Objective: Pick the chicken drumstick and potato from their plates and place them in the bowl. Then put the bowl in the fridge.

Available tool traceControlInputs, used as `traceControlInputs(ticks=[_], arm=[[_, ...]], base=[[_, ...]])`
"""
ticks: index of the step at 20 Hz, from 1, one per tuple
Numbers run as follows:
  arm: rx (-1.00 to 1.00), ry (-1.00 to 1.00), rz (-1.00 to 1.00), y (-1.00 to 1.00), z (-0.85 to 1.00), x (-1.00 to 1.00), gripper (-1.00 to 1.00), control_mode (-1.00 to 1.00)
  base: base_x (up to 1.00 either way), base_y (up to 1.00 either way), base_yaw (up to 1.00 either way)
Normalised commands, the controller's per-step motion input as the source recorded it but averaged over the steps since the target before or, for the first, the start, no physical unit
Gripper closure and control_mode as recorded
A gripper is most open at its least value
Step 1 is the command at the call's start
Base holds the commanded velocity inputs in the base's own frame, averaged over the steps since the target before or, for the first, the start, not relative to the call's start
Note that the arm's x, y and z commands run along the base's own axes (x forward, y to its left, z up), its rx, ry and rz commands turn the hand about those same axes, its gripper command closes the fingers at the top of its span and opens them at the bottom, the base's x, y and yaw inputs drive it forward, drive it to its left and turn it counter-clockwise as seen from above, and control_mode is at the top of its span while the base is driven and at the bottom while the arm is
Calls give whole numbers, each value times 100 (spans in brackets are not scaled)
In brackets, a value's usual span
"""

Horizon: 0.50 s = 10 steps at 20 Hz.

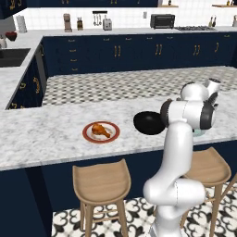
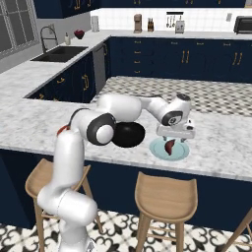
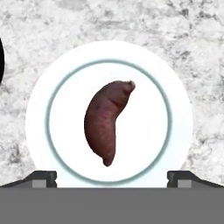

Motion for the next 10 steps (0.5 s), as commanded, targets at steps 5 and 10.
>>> traceControlInputs(ticks=[5, 10], arm=[[0, 8, 0, 39, -24, 11, -100, -100], [0, 10, 0, 21, -40, 11, -100, -100]], base=[[0, 0, 0], [0, 0, 0]])
